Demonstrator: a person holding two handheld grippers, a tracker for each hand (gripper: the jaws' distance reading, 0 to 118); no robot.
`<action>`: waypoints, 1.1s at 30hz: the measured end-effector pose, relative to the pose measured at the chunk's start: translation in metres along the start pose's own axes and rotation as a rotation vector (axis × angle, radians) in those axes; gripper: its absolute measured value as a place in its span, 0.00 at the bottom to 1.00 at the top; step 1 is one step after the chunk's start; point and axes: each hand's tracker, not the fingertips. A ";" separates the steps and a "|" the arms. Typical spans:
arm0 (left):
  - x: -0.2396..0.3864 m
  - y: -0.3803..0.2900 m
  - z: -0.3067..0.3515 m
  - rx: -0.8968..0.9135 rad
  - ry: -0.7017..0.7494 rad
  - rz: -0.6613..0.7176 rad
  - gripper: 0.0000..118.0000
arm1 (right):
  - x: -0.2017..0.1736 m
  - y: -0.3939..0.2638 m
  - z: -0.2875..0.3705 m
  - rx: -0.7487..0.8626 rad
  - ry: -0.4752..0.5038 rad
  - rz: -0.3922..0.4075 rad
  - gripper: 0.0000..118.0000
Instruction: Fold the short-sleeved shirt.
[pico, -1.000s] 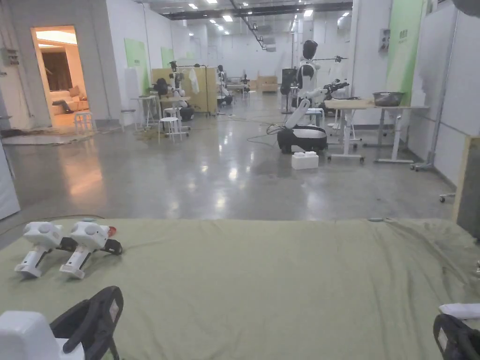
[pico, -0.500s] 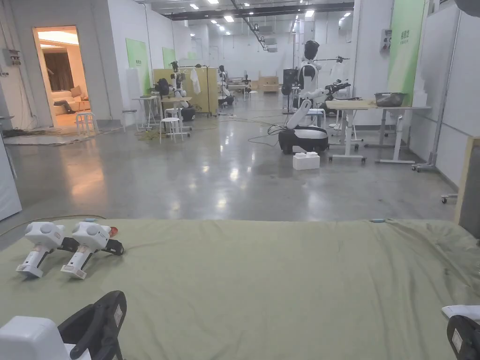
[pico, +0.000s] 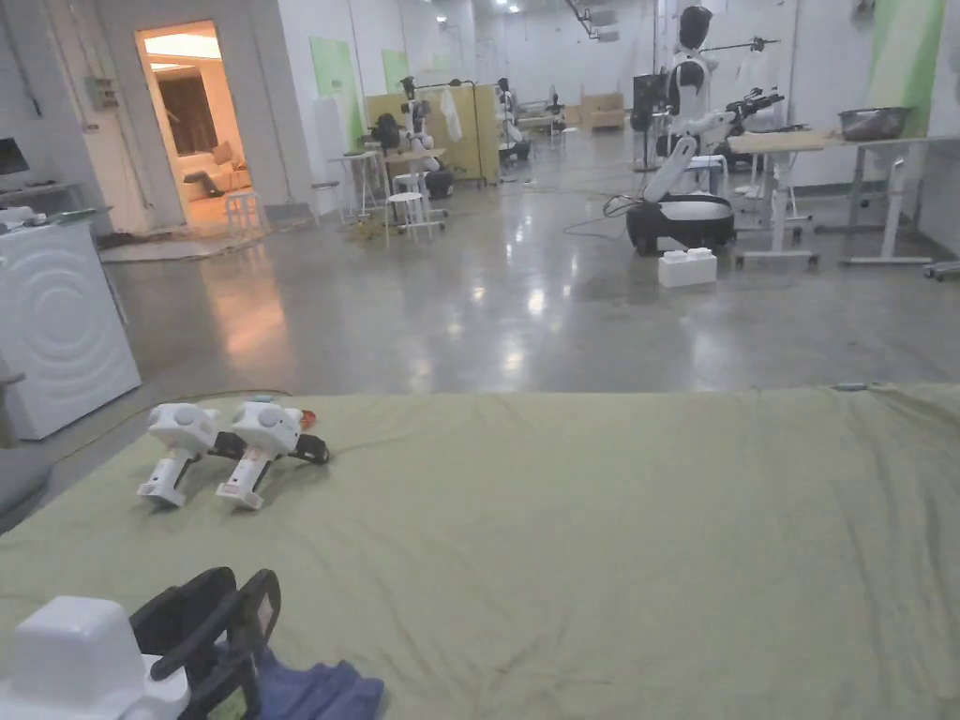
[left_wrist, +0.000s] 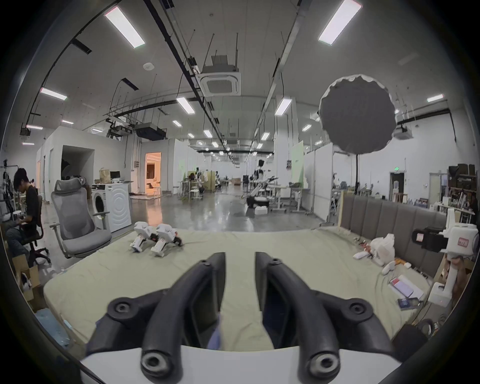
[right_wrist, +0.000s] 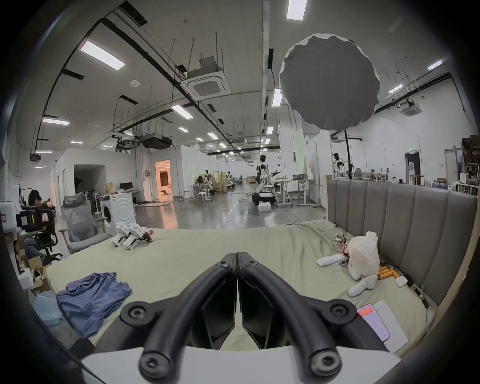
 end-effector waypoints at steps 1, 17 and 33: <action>-0.010 -0.003 -0.003 -0.025 0.001 -0.001 0.31 | 0.000 -0.001 -0.001 -0.011 0.005 -0.004 0.00; -0.152 -0.166 -0.159 -0.614 0.131 0.207 0.85 | -0.025 -0.051 -0.047 -0.259 0.069 0.030 0.00; -0.174 -0.233 -0.247 -0.885 0.280 0.143 0.00 | -0.031 -0.080 -0.041 -0.400 0.049 0.062 0.00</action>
